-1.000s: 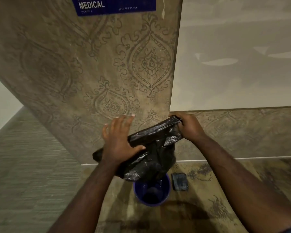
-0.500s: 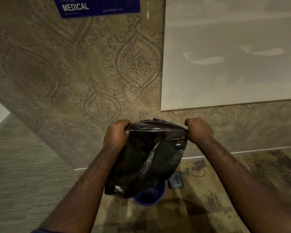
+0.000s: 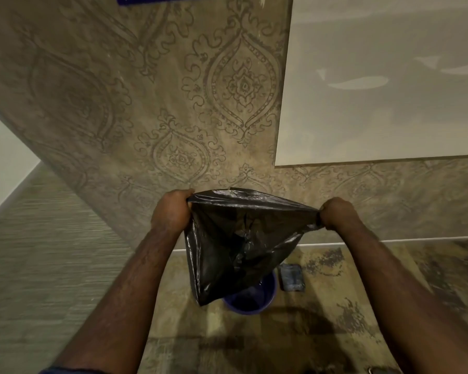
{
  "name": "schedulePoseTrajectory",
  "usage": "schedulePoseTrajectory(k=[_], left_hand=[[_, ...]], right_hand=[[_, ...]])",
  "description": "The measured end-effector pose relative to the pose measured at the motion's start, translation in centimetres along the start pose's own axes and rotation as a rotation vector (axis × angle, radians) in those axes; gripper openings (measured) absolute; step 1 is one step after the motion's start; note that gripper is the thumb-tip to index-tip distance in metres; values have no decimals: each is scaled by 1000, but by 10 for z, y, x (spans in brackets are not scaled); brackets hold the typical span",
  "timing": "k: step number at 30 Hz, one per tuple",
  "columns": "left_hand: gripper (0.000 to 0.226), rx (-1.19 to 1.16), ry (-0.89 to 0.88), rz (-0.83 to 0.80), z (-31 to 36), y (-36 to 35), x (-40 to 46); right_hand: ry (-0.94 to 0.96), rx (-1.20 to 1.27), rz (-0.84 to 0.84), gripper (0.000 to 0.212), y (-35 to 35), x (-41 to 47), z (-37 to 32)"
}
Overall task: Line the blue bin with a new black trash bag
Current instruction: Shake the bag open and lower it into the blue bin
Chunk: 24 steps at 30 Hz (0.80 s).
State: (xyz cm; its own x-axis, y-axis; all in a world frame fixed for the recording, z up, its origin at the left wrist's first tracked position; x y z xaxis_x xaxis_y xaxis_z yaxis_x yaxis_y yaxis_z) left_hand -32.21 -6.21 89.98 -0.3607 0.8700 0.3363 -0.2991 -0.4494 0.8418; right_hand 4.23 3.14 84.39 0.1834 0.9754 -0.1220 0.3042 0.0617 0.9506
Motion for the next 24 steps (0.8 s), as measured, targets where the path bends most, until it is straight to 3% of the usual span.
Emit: schedulePoseTrajectory(k=[2,6,8,10,13,16,19,24], left_hand=[[33,-5,-45,122,0,11,1],[41,-172,-55,371,1,29,-8],[38,-120,-51,281,-5,20,-14],[31,-50,63,163,-23,6,-19],[31,-176,206,190,-42,6,-24],[40,-233,11,231,-38,19,-19],[38,-204,-262,204,-32,32,-15],[31,-178,-459,21,-32,31,-20]], right_hand=[[5,52,45,20,0,-1,-2],[-52,338,290,26,-3,-9,2],[-37,369,330,21,-10,-16,1],[10,329,311,12,-19,-21,1],[205,336,382,15,-20,-26,1],[399,347,435,7,-14,-32,-6],[346,349,430,15,-8,-28,-9],[307,25,317,15,-14,-17,-1]])
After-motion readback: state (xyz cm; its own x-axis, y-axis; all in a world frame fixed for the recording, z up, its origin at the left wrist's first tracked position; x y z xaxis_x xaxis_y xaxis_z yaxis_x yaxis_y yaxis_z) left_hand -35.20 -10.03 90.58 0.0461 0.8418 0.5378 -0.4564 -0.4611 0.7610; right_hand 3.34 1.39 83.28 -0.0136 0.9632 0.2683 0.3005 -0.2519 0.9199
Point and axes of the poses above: each hand's wrist, its own x-axis towards the middle knuckle, its own y-axis out of the back of the hand, z = x × y, the point moved 5 cm from there along x, towards the middle knuckle, and after that the axes turned 14 degrees about z, right-handed, at the moved point
